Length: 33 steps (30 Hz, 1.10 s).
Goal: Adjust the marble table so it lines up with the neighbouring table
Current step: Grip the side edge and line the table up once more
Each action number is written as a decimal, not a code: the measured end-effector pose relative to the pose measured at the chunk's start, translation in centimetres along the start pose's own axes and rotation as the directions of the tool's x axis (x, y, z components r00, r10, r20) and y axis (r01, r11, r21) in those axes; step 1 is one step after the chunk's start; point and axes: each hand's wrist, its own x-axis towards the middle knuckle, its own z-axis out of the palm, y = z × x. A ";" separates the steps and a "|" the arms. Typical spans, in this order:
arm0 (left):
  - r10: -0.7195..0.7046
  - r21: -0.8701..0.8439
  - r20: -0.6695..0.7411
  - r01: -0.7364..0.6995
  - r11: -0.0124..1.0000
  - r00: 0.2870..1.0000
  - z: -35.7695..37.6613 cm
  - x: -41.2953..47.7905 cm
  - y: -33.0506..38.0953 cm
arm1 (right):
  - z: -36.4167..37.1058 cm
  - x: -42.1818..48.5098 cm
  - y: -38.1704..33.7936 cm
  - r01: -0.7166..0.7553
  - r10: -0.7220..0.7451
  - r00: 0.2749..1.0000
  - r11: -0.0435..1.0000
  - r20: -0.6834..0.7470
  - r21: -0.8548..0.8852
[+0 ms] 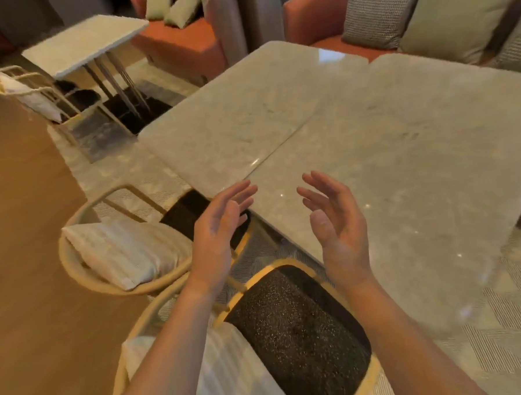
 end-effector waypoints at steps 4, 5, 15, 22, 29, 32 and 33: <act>-0.088 -0.016 0.024 0.088 0.996 0.996 -0.9 1.6 -4.0 | 1.3 -2.3 4.7 -0.117 0.116 0.986 0.993 -0.120 0.004; -0.110 -0.012 0.020 0.110 0.994 0.994 -1.0 2.0 -5.0 | 1.5 -3.1 5.9 -0.175 0.174 0.972 0.985 -0.160 0.005; -0.586 0.023 0.172 0.591 0.806 0.792 -1.8 6.9 -17.9 | 3.4 -6.7 17.0 -0.417 0.713 0.509 0.694 -0.482 0.586; -0.662 -0.255 0.286 0.721 0.645 0.693 1.2 11.7 -21.9 | 1.4 -1.3 19.1 0.100 0.777 0.349 0.525 -0.524 0.845; -0.719 -0.470 0.247 0.729 0.497 0.649 3.9 14.8 -24.9 | 0.2 -0.3 21.6 0.207 0.755 0.304 0.543 -0.581 0.814; -0.716 -0.501 0.313 0.749 0.434 0.624 4.4 15.3 -26.1 | 0.2 -0.3 22.2 0.199 0.729 0.298 0.584 -0.616 0.787; -0.708 -0.518 0.334 0.748 0.414 0.623 4.4 15.7 -26.4 | 0.3 -0.3 22.3 0.201 0.719 0.301 0.595 -0.627 0.778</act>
